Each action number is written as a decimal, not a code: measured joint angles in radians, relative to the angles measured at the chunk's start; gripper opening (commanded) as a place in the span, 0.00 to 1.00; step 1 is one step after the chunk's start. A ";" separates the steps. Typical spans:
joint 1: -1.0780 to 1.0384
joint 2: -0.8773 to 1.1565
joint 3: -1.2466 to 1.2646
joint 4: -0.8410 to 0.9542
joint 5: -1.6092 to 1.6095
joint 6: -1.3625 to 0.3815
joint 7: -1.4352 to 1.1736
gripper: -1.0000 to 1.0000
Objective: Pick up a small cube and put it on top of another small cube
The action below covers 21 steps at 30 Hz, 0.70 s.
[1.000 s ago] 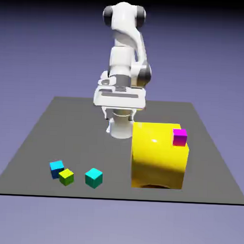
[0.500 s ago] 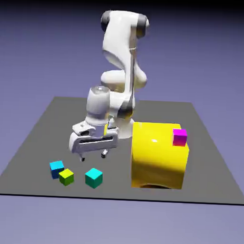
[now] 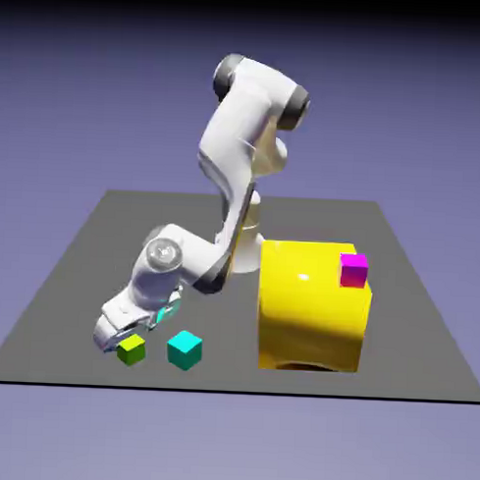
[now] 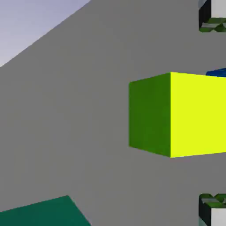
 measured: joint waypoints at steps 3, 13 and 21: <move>0.027 -0.036 -0.023 -0.001 -0.015 -0.037 0.007 0.00; -0.087 -0.263 0.030 -0.097 -0.320 -0.048 -0.048 0.00; -0.341 -0.426 0.192 -0.219 -0.669 0.081 -0.148 0.00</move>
